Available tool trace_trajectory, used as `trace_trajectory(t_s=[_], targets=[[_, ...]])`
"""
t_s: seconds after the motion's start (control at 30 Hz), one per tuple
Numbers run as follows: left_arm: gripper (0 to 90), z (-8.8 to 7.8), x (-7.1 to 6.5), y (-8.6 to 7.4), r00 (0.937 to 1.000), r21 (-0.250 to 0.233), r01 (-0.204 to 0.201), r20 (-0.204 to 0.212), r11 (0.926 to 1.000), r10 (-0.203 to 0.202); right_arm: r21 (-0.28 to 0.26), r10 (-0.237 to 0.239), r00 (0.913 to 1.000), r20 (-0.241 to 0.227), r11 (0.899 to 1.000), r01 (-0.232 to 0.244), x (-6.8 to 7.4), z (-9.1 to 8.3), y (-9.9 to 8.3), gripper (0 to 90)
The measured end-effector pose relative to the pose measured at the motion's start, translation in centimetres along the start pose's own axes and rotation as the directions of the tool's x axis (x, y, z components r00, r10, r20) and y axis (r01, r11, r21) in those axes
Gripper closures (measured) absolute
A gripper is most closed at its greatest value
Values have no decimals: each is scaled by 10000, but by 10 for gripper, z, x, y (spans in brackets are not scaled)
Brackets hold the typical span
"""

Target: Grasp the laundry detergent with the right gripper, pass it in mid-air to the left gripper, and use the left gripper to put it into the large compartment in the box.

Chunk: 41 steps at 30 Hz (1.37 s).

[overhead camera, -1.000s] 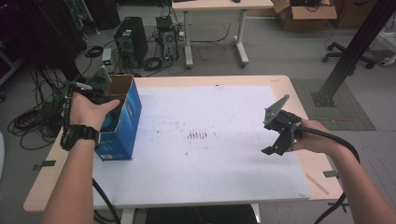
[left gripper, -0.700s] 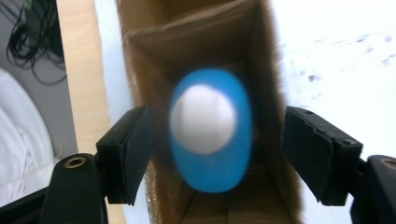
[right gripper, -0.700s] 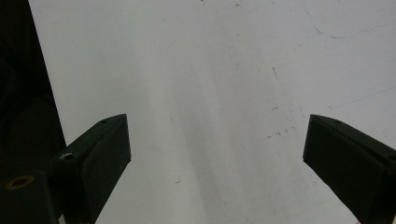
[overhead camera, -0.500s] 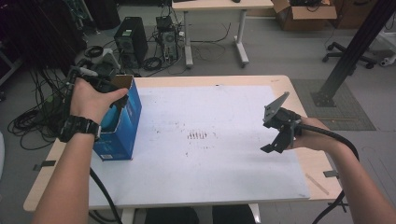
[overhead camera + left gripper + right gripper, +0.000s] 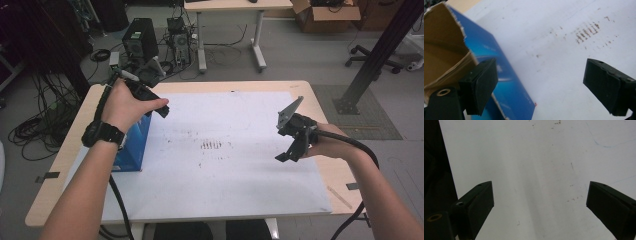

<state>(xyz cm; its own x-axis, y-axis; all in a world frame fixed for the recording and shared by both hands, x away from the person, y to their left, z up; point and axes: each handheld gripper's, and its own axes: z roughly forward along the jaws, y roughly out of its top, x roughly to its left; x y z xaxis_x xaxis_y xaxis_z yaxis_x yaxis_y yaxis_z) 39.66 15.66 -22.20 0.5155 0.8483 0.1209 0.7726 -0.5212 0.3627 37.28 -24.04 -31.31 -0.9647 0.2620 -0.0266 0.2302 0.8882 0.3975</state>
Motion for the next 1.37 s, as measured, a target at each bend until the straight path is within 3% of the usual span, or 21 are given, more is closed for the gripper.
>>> trace_trajectory(t_s=[0.3, 0.53, 0.8, 1.37], targets=[[86, 18, -25, 9, 9940, 11, -927, 581, 9957, 924, -32, -50, 9999, -113, 10000, 50, 0, 1, 5, 67], [64, 33, -43, 15, 9868, 141, -1314, 970, 9912, 1295, -49, -53, 9999, -153, 10000, 52, 0, 1, 5, 65], [58, 37, -52, 21, 9841, 221, -1420, 1106, 9896, 1387, -46, -29, 9999, -154, 10000, 28, 0, 1, 2, 65], [58, 36, -56, 22, 9825, 279, -1498, 1158, 9883, 1457, -92, 55, 9998, -176, 9999, -57, 1, -1, -4, 63]])
